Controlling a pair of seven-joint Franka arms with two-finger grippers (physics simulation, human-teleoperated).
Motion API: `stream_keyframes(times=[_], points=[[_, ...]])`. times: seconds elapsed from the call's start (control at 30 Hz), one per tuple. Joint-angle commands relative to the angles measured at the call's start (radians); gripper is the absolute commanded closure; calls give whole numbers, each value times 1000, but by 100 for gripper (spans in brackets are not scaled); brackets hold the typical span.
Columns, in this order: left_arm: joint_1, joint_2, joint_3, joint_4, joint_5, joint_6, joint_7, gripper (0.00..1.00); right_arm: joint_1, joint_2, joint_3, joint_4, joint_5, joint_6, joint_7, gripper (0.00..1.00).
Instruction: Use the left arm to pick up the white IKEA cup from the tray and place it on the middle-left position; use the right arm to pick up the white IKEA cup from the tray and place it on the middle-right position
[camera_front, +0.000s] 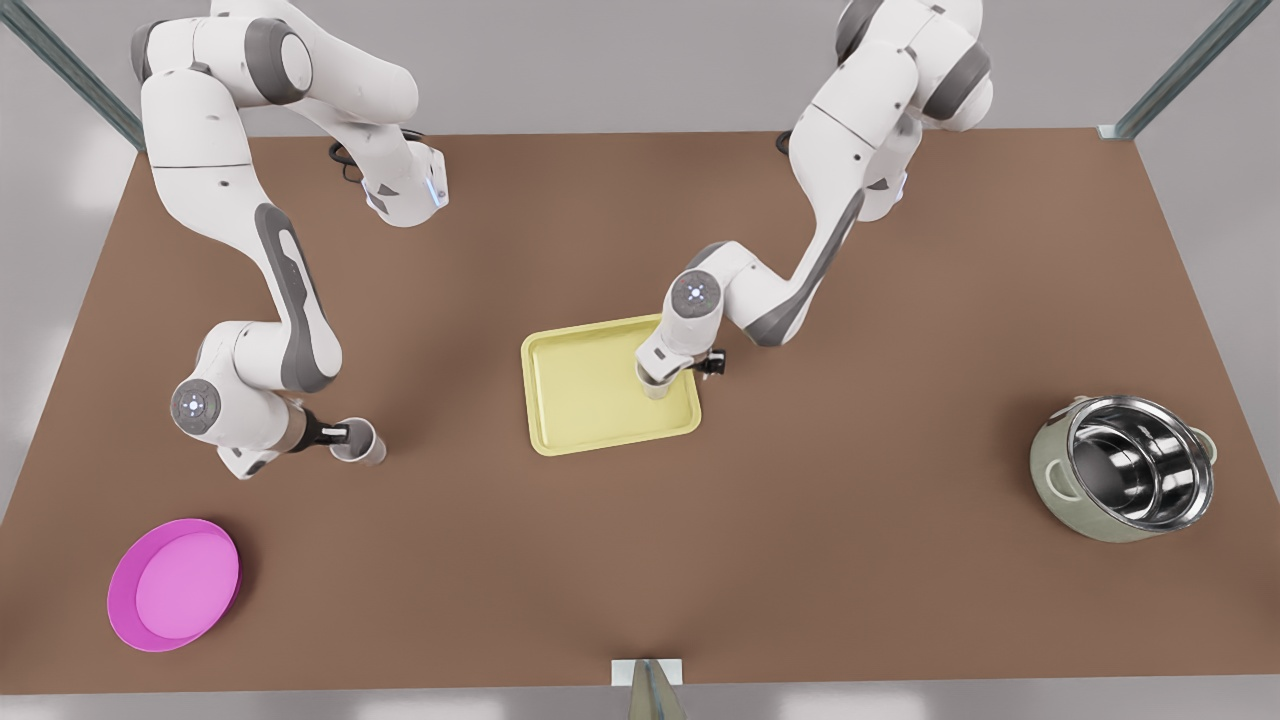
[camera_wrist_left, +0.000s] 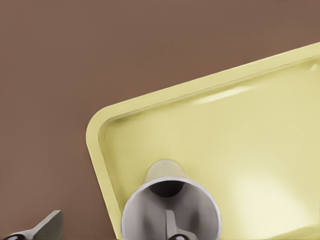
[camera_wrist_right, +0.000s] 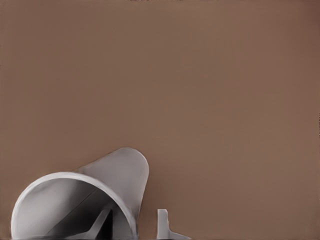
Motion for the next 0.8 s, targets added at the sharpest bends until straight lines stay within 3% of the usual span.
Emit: stream_keyframes(times=[0.0,0.07,0.1,0.17,0.27,0.33,0.4,0.47,0.57,0.67,0.77], points=[[-3,17,0,-3,4,99,-239,0,0,2,0,1,4,9,-315,10],[-5,33,0,0,4,127,-245,0,-1,2,0,4,4,7,-316,7],[-3,31,0,1,4,127,-249,8,0,2,0,4,4,7,-316,7],[-3,31,0,9,4,127,-250,37,0,2,-3,4,4,7,-316,6],[-3,28,0,12,4,124,-265,66,0,2,-3,4,3,7,-318,6],[-3,27,0,12,4,122,-278,79,0,4,-3,6,3,9,-318,6],[-3,27,0,16,4,118,-279,79,0,4,-5,7,3,9,-319,6],[-3,23,1,20,4,116,-291,87,-1,-4,-8,15,3,-8,-316,4],[9,11,11,184,4,-109,-301,87,0,-22,-11,83,4,-142,-313,3],[14,-41,124,196,4,-132,-200,87,0,-84,-12,125,6,-224,-315,0],[176,-42,175,202,-8,-161,142,87,3,-100,-2,357,-2,-507,-302,0]])
